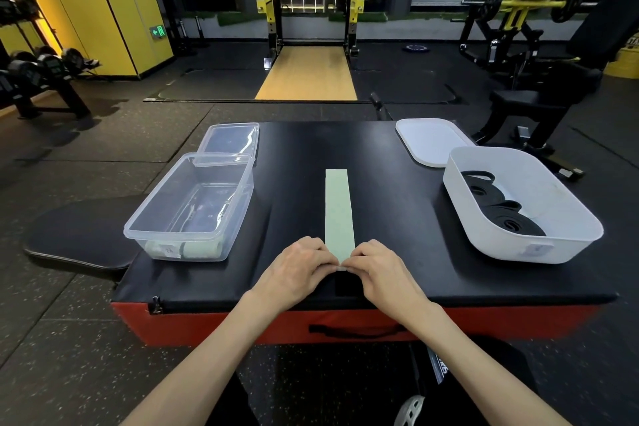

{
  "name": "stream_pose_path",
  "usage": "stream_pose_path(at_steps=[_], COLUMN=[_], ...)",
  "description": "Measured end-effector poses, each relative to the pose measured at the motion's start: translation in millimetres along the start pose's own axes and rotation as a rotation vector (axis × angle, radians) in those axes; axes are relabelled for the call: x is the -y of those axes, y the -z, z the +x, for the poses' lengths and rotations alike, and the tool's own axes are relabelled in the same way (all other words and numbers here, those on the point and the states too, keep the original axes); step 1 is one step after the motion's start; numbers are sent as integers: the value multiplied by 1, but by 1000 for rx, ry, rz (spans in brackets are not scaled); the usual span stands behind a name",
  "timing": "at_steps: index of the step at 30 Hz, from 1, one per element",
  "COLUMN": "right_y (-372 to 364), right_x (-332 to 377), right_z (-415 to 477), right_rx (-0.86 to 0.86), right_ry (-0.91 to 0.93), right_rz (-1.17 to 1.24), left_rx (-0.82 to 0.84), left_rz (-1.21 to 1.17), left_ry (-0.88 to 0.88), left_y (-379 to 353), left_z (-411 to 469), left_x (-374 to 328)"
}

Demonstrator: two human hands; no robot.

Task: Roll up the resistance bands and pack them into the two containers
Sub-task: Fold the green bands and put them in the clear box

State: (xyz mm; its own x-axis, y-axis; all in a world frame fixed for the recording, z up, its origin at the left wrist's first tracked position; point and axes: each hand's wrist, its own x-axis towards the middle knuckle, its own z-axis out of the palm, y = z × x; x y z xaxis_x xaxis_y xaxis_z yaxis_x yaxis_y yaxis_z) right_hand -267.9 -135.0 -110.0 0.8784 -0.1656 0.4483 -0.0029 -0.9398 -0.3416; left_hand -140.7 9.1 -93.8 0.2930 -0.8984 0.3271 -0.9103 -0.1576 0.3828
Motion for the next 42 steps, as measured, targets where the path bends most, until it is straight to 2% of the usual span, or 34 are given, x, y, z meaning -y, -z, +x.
stream_pose_path(at_steps=[6,13,28,42], right_y=[-2,2,2,2], right_x=[0,4,-1,-1], right_z=[3,2,11,8], right_rx=[-2,-20,23,-20], right_ry=[-22,4,30,28], right_rz=[-6,-78,-74,-91], left_rx=[14,46,-67,-7], left_rz=[28,-3,2,-9], left_ry=[-38,9,20,23], left_y=[2,2,-8,-3], left_z=[-1,9,5,13], left_x=[4,7,6,10])
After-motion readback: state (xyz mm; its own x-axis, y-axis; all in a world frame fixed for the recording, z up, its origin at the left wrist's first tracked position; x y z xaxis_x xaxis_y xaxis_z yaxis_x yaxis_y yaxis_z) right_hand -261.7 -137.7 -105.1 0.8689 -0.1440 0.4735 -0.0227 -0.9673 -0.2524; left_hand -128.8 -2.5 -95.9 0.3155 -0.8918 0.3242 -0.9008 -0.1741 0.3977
